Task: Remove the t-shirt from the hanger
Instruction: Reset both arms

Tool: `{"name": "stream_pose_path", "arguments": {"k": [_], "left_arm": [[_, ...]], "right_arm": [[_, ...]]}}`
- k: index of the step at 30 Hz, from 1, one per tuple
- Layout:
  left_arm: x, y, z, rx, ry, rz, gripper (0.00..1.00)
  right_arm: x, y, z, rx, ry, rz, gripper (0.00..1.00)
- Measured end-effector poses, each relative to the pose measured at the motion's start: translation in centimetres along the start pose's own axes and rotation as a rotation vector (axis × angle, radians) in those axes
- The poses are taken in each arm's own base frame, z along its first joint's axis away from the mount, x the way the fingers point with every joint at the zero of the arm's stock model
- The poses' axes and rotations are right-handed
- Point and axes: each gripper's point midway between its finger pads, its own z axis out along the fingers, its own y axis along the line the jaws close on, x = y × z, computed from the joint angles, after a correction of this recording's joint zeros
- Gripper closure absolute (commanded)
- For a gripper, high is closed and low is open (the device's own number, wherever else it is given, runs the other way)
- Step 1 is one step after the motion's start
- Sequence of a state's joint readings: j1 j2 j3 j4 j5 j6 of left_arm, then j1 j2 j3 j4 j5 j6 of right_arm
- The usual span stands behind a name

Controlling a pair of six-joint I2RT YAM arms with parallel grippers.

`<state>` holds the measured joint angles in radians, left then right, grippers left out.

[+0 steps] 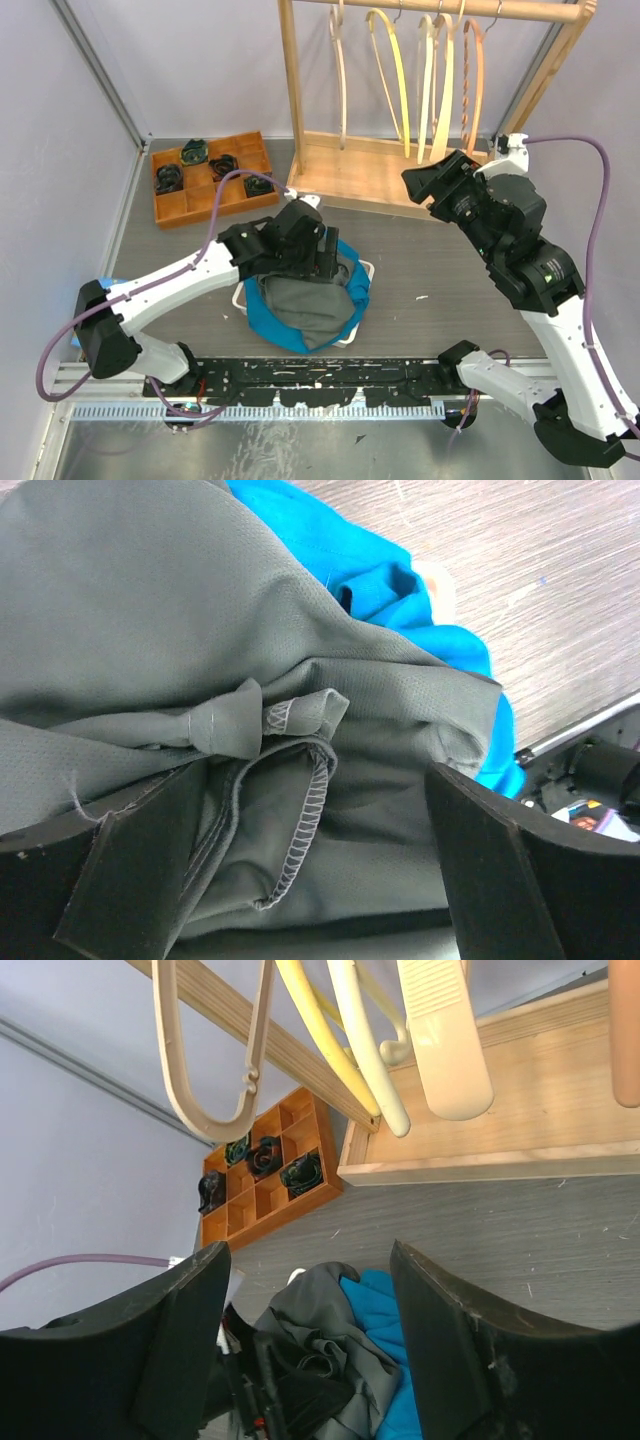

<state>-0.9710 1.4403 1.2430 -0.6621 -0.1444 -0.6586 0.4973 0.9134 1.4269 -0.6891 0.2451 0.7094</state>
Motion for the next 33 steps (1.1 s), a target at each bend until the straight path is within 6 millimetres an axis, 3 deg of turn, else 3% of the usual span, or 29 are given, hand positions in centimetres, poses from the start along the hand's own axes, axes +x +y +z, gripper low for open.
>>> {"name": "stream_pose_path", "arguments": {"k": [4, 7, 11, 16, 25, 28, 33], "left_arm": [[-1.6, -0.3, -2.7, 0.007, -0.034, 0.000, 0.02], [-4.0, -1.0, -5.7, 0.032, -0.113, 0.000, 0.02], [-7.5, -1.5, -9.8, 0.063, -0.248, -0.010, 0.02], [-10.9, 0.4, -14.0, 0.052, -0.366, -0.053, 0.02], [-17.4, 9.0, -15.9, -0.009, -0.475, -0.337, 0.02], [-19.4, 9.3, -16.6, 0.060, -0.502, -0.415, 0.02], [-21.1, 7.9, -17.2, 0.180, -0.515, -0.476, 0.02]], "right_arm": [[-0.3, -0.2, -0.8, -0.007, -0.016, 0.006, 0.25], [-0.6, -0.2, -1.4, -0.013, -0.033, 0.013, 0.19], [-0.8, -0.6, -1.9, -0.006, -0.050, 0.022, 0.01], [-1.6, -1.0, -2.5, 0.012, -0.089, 0.039, 0.00], [-2.1, -2.2, -3.5, 0.051, -0.133, 0.069, 0.00], [-2.2, -2.3, -3.7, 0.054, -0.138, 0.074, 0.00], [-2.0, -2.8, -4.0, 0.071, -0.134, 0.070, 0.00]]}}
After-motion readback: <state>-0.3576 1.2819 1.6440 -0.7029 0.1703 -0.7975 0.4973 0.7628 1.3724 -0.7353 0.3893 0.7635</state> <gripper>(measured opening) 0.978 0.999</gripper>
